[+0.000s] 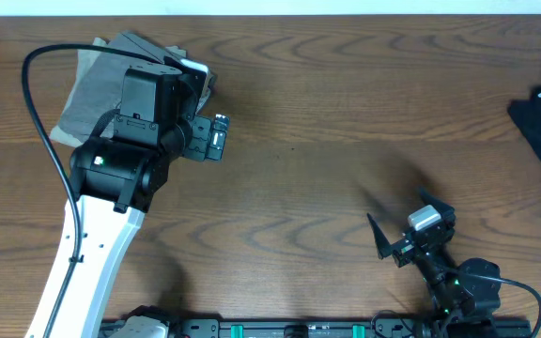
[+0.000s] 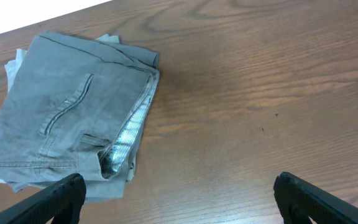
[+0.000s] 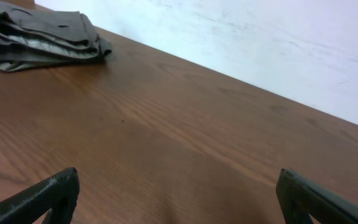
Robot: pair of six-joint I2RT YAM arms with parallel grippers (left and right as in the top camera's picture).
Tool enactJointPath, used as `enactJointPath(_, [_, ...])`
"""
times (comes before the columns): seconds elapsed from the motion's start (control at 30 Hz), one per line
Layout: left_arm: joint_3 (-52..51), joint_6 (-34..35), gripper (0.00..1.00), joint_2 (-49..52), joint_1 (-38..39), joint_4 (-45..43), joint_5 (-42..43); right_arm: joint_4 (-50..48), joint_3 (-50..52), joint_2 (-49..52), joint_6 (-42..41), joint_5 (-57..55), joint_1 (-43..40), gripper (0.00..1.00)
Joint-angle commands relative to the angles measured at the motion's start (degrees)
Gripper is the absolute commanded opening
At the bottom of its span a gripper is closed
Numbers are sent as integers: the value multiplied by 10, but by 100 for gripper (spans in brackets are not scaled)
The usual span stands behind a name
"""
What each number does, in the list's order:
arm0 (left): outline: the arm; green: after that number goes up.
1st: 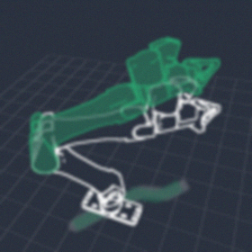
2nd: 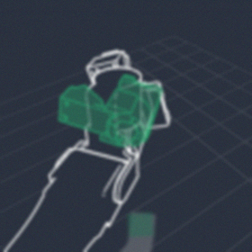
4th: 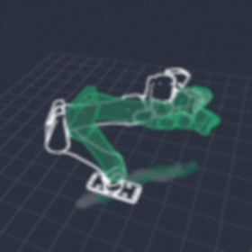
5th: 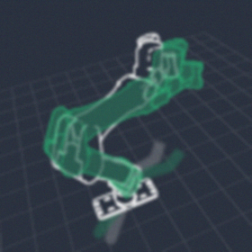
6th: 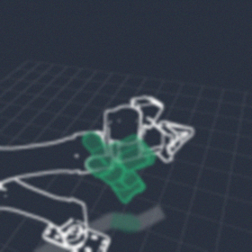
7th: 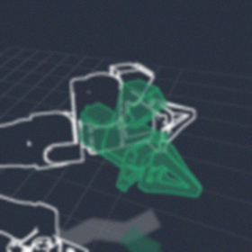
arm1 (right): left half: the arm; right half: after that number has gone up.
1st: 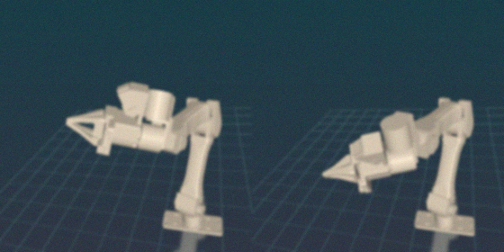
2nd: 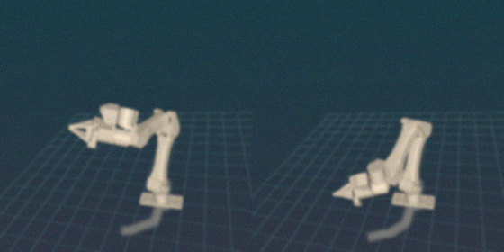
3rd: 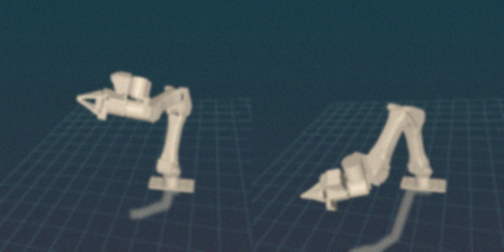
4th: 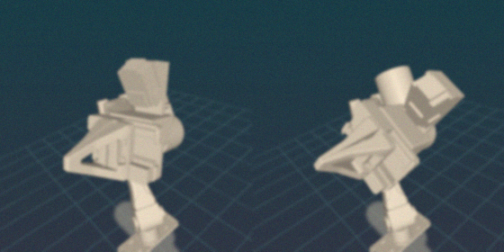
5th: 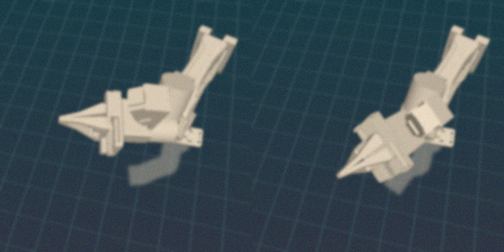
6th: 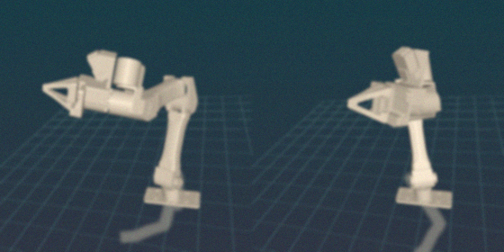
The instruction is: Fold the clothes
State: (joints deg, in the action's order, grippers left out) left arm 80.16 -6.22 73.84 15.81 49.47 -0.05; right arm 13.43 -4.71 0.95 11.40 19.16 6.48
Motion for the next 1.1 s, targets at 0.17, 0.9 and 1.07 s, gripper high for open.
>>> enactJointPath(0.17, [-1, 3, 98, 1, 1, 0, -6, -2, 4, -4, -9, 6, -8, 99])
enactJointPath(0.9, [-7, -4, 98, -23, 1, 6, -7, -2, 4, -4, -9, 6, -8, 99])
enactJointPath(1.07, [-57, -4, 98, -88, -7, -46, -7, -2, 4, -4, -9, 6, -8, 99])
